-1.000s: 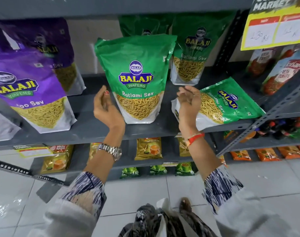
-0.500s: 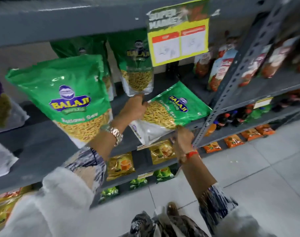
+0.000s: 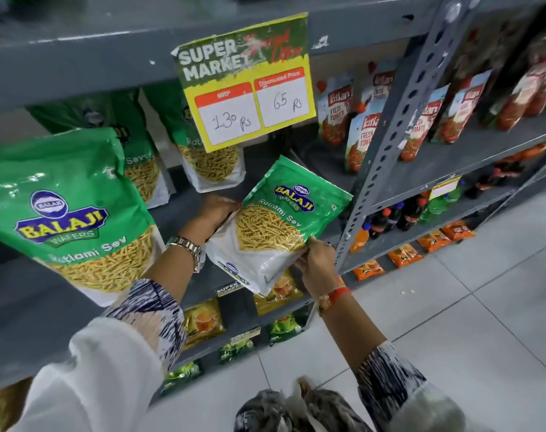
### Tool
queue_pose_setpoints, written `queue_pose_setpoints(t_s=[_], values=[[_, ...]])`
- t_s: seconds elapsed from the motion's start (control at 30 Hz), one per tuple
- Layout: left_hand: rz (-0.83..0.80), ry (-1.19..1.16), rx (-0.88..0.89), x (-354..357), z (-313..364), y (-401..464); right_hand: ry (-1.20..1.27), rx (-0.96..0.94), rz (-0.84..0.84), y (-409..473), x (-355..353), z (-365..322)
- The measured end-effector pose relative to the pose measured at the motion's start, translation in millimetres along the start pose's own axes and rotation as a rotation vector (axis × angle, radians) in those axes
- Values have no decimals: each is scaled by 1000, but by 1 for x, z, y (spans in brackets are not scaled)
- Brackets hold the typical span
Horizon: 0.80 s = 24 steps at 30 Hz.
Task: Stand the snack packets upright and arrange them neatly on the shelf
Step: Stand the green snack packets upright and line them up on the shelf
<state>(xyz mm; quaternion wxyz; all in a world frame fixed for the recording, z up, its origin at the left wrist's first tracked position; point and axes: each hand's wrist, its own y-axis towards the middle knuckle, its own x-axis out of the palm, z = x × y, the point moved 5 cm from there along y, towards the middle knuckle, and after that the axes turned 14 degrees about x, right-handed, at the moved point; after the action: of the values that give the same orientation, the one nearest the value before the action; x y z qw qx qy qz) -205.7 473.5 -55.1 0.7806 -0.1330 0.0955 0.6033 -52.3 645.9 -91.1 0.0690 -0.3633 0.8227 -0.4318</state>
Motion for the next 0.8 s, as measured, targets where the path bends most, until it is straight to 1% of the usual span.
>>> queue_pose_setpoints(t_s=[0.13,0.23,0.33,0.4,0.47,0.6,0.7,0.8], values=[[139,146,-42,-3,6,-29,-66,-47,26,-5,-7,-3],[227,44,-32,-7,-1,-54,-55,-26,56,-14,-16,-7],[311,26,69,-14,-5,-84,-78,-114,36,-24,-20,-7],[349,44,110,-17,-6,-107,-66,-194,-3,-33,-19,-5],[407,7,113,-23,-5,-133,-70,-254,-49,-44,-17,-1],[501,-69,150,-37,-1,-174,-97,-320,-150,-68,-14,3],[536,-226,149,-40,-3,-191,-105,-340,-162,-82,-15,-3],[544,-286,154,-42,-4,-205,-146,-356,-159,-95,-16,-2]])
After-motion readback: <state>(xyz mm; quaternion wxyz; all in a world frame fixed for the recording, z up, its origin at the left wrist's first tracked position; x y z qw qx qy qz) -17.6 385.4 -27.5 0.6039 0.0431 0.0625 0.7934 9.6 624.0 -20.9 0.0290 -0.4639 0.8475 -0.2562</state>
